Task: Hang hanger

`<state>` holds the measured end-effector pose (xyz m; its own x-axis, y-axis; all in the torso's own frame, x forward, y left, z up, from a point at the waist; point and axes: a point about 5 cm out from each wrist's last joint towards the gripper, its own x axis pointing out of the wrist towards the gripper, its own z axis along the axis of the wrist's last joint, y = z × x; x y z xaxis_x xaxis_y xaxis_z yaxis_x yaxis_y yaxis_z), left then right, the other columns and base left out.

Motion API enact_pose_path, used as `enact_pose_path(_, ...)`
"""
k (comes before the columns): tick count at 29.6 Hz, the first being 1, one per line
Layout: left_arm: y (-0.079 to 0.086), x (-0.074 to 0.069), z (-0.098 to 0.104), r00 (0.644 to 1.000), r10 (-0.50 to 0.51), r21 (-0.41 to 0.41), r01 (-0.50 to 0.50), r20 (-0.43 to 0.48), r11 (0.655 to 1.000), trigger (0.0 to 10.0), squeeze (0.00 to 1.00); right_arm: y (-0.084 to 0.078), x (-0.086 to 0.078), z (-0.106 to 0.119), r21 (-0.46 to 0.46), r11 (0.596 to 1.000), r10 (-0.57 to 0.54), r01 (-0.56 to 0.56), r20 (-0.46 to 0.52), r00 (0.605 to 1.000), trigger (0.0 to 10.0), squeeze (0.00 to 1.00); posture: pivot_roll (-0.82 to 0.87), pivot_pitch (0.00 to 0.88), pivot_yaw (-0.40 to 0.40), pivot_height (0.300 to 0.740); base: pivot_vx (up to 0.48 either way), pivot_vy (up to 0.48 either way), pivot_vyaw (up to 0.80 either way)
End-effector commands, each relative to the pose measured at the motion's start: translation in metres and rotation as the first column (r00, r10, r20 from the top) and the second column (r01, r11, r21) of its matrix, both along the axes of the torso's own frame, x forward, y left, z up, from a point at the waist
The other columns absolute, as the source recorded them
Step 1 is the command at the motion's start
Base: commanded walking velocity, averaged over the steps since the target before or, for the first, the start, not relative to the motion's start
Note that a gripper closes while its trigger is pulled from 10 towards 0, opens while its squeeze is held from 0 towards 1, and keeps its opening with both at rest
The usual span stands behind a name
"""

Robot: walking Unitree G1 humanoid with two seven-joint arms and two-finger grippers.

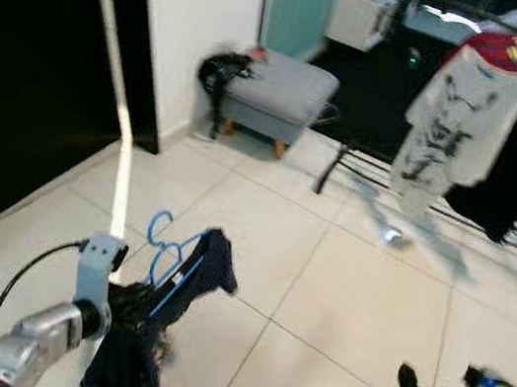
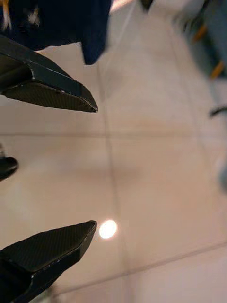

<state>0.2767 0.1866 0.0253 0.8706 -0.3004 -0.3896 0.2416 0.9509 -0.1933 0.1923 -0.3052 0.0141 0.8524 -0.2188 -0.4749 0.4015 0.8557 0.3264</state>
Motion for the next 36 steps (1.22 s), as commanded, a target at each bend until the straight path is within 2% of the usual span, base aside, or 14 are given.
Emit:
enact_pose_path(1,0.001,-0.002,-0.002,0.999,0.026,0.010,-0.026,0.024,1.000,10.0,0.00,0.003,-0.006,-0.009,-0.020,1.000,0.013,-0.014,-0.031,0.999,10.0,0.00,-0.08,0.073,-0.019,0.740,0.000,0.000,-0.80)
enact_pose_path(4,0.004,-0.006,-0.006,0.998,0.050,0.014,-0.050,0.047,0.999,10.0,0.00,0.008,-0.018,-0.022,-0.047,0.998,0.026,-0.029,-0.058,0.998,10.0,0.00,-0.08,0.066,-0.019,0.740,0.084,0.000,-0.80)
enact_pose_path(9,0.007,-0.006,-0.007,0.995,0.067,0.032,-0.070,0.080,0.997,10.0,0.00,0.007,-0.018,-0.023,-0.040,0.999,0.011,-0.011,-0.001,1.000,10.0,0.00,-0.08,0.053,-0.022,0.740,0.434,0.000,-0.16)
enact_pose_path(15,0.005,-0.003,-0.006,0.993,0.060,0.033,-0.064,0.104,0.997,10.0,0.00,0.007,-0.016,-0.026,-0.019,1.000,0.018,-0.018,0.016,1.000,10.0,0.00,-0.08,0.048,-0.020,0.740,0.480,0.000,0.00)
enact_pose_path(19,0.005,0.004,0.001,0.988,0.054,0.027,-0.058,0.142,0.998,10.0,0.00,0.005,-0.016,-0.029,-0.007,1.000,0.008,-0.008,0.021,1.000,10.0,0.00,-0.08,0.045,-0.019,0.740,0.480,0.000,-0.40)
enact_pose_path(23,0.001,0.015,0.016,0.977,0.023,0.036,-0.032,0.213,0.999,10.0,0.00,0.005,-0.015,-0.032,-0.007,1.000,0.021,-0.020,0.024,0.999,10.0,0.00,-0.08,0.041,-0.018,0.740,0.480,0.000,-0.80)
enact_pose_path(26,-0.001,0.020,0.025,0.968,0.013,0.034,-0.022,0.250,0.999,10.0,0.00,0.005,-0.015,-0.033,-0.009,1.000,0.023,-0.023,0.027,0.999,10.0,0.00,-0.08,0.038,-0.017,0.740,0.480,0.000,0.00)
enact_pose_path(27,-0.004,0.028,0.037,0.954,0.002,0.030,-0.012,0.300,0.999,10.0,0.00,0.005,-0.014,-0.034,-0.010,1.000,0.027,-0.027,0.034,0.999,10.0,0.00,-0.08,0.037,-0.017,0.740,0.480,0.000,0.00)
enact_pose_path(28,-0.004,0.028,0.037,0.954,0.002,0.030,-0.012,0.300,0.999,10.0,0.00,0.005,-0.014,-0.034,-0.010,1.000,0.027,-0.027,0.034,0.999,10.0,0.00,-0.08,0.037,-0.017,0.740,0.480,0.000,0.00)
enact_pose_path(30,-0.008,0.036,0.054,0.934,-0.011,0.032,0.000,0.357,0.999,10.0,0.00,0.005,-0.014,-0.034,-0.010,1.000,0.030,-0.030,0.038,0.999,10.0,0.00,-0.09,0.045,-0.013,0.740,0.480,0.000,0.00)
enact_pose_path(32,-0.010,0.038,0.059,0.927,-0.017,0.034,0.005,0.374,0.999,10.0,0.00,0.005,-0.014,-0.034,-0.011,0.999,0.031,-0.030,0.040,0.999,10.0,0.00,-0.09,0.045,-0.013,0.740,0.480,0.000,0.00)
enact_pose_path(36,-0.026,0.049,0.096,0.873,-0.049,0.026,0.041,0.486,0.999,10.0,0.00,0.004,-0.013,-0.035,-0.013,0.999,0.035,-0.034,0.045,0.998,10.0,0.00,-0.09,0.051,-0.013,0.740,0.480,0.000,-0.20)
